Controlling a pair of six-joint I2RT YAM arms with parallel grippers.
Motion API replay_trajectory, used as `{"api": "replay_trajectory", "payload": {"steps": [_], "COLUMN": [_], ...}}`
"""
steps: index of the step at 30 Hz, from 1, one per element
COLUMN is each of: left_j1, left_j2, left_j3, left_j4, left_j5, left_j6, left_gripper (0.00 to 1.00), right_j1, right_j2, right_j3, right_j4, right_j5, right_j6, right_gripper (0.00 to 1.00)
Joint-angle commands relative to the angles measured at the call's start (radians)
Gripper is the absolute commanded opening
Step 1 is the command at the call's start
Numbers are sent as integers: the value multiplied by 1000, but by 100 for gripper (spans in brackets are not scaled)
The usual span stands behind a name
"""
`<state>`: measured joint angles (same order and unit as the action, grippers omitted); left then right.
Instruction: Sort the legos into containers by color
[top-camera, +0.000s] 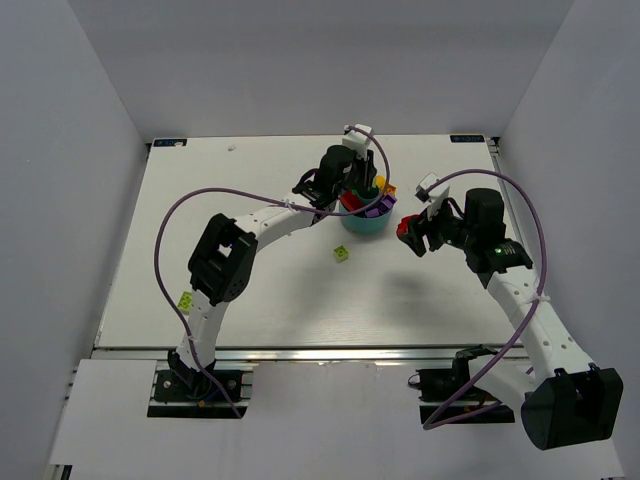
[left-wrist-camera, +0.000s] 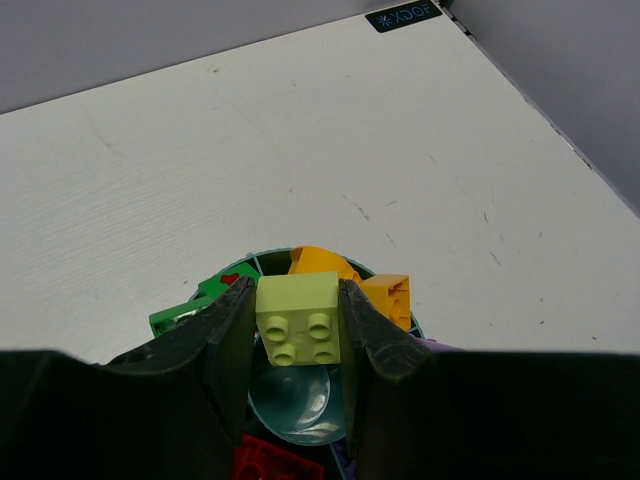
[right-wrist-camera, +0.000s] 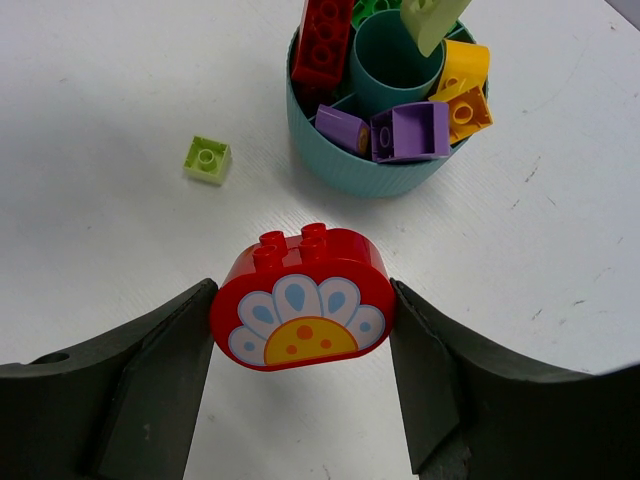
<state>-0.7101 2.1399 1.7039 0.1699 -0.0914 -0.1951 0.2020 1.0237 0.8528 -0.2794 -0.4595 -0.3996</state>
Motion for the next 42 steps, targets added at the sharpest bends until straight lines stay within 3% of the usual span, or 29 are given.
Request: {"api": "replay_trajectory", "payload": {"steps": [1, 5, 6, 9, 14, 20, 22, 23, 24, 26, 27, 28, 29, 33, 36, 42], "left_j1": [-2, -2, -2, -2, -2, -5, -5, -5, -3, -3, -3, 0, 0, 4, 6, 6], "left_j2": [-6, -6, -6, -14, -35, -83, -115, -156, -211, -271, -305, -339, -409, -597, -711, -752], "left_j3": [33, 36, 36, 36, 57, 85, 74, 51, 16, -34, -64, -97, -171, -390, -534, -638], "left_j4": [-10, -21, -26, -27, -21, -43, -55, -73, -85, -125, -141, -153, -164, -146, -69, -46], "left_j5": [-10, -13, -18, -27, -34, -22, -7, 5, 27, 65, 87, 155, 183, 324, 396, 456], "left_j6": [8, -1, -6, -9, -23, -47, -61, -87, -102, -154, -173, -196, -245, -369, -467, -586], "left_gripper": [0, 25, 36, 52, 64, 61, 48, 29, 20, 11, 12, 18, 35, 65, 76, 81], "right_j1": [-7, -7, -7, -7, -9, -9, -9, -9, -9, -9, -7, -7, -7, -4, 7, 53], "right_j2": [3, 4, 4, 3, -1, -2, -4, -7, -8, -14, -17, -19, -23, -17, 9, 32], "right_j3": [5, 5, 6, 8, 9, 15, 26, 31, 29, 25, 20, 14, -1, -17, -3, 9], "right_j4": [49, 49, 51, 51, 49, 42, 25, 5, 3, 3, 15, 29, 42, 80, 75, 62], "right_j5": [-22, -24, -24, -28, -36, -68, -111, -176, -206, -272, -292, -306, -329, -366, -380, -364], "right_j6": [10, 10, 10, 10, 8, -7, -50, -73, -114, -160, -185, -232, -258, -364, -412, -450], "right_gripper": [0, 0, 0, 0, 0, 0, 0, 0, 0, 0, 0, 0, 0, 0, 0, 0]}}
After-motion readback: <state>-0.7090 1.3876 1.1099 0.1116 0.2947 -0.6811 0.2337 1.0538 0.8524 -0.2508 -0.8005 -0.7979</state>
